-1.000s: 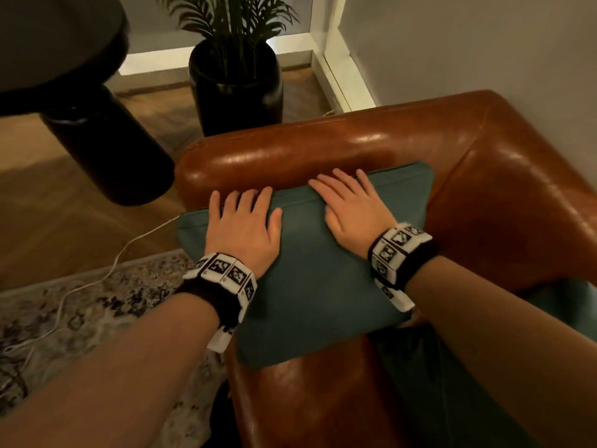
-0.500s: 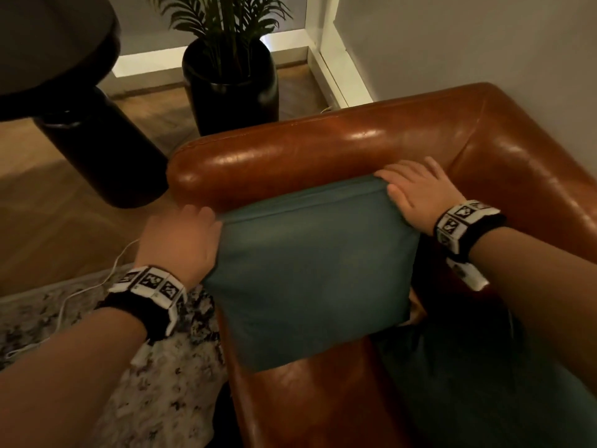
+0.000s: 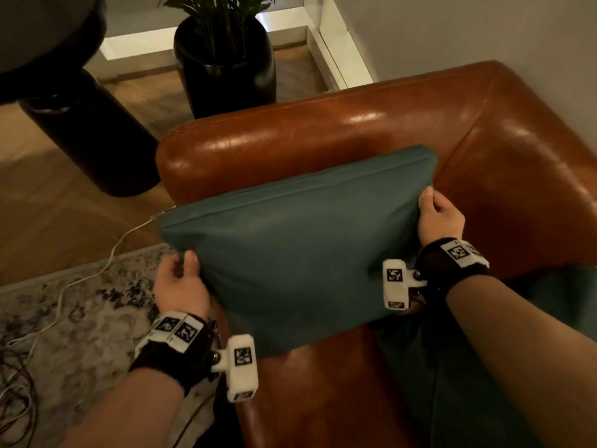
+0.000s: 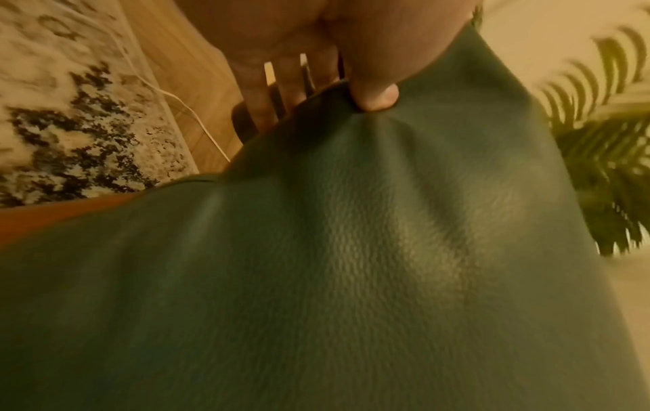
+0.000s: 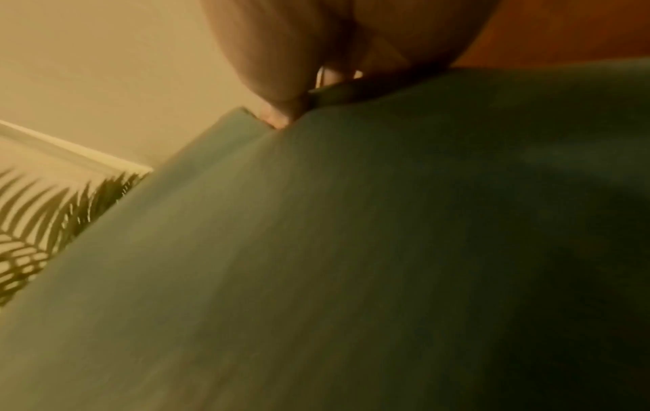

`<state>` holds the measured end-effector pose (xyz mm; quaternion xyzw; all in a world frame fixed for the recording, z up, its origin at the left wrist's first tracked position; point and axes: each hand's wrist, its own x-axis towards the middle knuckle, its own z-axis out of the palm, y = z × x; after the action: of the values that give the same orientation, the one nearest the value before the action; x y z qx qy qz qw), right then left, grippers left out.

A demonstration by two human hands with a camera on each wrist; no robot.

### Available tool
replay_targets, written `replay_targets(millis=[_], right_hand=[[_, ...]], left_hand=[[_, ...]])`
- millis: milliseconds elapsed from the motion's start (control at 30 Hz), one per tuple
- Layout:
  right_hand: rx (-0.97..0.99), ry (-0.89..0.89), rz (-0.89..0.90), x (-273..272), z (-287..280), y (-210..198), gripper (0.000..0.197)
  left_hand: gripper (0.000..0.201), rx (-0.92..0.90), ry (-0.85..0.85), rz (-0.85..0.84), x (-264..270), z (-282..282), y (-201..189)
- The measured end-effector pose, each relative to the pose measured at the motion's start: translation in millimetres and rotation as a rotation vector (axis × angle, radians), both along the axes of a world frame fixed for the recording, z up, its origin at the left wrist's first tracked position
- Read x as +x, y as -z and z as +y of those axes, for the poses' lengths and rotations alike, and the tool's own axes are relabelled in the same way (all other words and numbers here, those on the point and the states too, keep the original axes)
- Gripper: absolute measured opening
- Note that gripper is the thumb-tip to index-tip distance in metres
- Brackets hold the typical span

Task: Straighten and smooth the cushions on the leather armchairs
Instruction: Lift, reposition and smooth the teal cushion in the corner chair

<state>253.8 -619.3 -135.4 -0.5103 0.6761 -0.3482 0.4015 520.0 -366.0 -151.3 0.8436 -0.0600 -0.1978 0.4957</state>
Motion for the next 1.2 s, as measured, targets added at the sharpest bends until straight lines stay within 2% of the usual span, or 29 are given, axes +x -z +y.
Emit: replay_targets(millis=[67,200,300,367,400,467,500,567,667,767,833,967,1067,1200], right_hand=[[-0.045,0.028,-0.008,0.7,-2.1,-3.9,0.034],[-0.02,0.048,-0.081,-2.7,4.8,-2.7,0.037],[0.307,0.196,-0.31,-15.0,18.3,17.0,0.05],[0.463,0.263,-0.373,-23.4,32.0,37.8,0.063],[0.475,0.222,-0.355,-25.3,41.6,44.0,0.066],[0.407,0.145,-0.283,-21.1,54.8,43.5,0.049],[0.343,0.153,-0.254,-19.2,54.9,42.0,0.04],[0.256,0.223,-0.228,-15.2,50.2,37.3,0.035],[0.21,0.271,-0.244,-11.0,41.4,31.8,0.027],[0.208,0.243,-0.238,-14.7,38.7,39.4,0.026],[0.23,0.234,-0.261,-16.9,39.2,38.2,0.028],[0.267,0.208,-0.335,-23.1,39.0,36.4,0.017],[0.285,0.172,-0.303,-26.1,36.4,37.1,0.031],[0.466,0.171,-0.425,-45.2,34.0,61.5,0.042]], left_hand=[[0.017,-0.023,-0.058,-0.051,5.2,-5.7,0.2],[0.033,-0.087,-0.104,-0.049,-10.3,2.8,4.2],[0.054,-0.03,-0.037,0.091,-33.7,22.0,20.6],[0.048,0.055,0.008,0.249,-49.8,29.8,46.0],[0.046,0.092,0.041,0.284,-57.4,30.4,54.5],[0.041,0.093,0.006,0.254,-60.7,22.5,66.5],[0.032,0.069,-0.063,0.226,-58.2,17.6,69.6],[0.015,0.077,-0.175,0.171,-51.5,9.7,68.4],[0.007,0.123,-0.158,0.047,-39.4,4.0,64.5],[0.021,0.165,-0.118,-0.034,-39.6,12.6,63.0],[0.031,0.173,-0.116,-0.021,-38.0,19.1,59.9],[0.031,0.158,-0.084,-0.004,-24.4,23.9,59.1],[0.03,0.114,-0.051,0.006,-32.5,22.6,61.5],[0.045,0.154,0.078,0.181,-67.1,37.8,80.6]])
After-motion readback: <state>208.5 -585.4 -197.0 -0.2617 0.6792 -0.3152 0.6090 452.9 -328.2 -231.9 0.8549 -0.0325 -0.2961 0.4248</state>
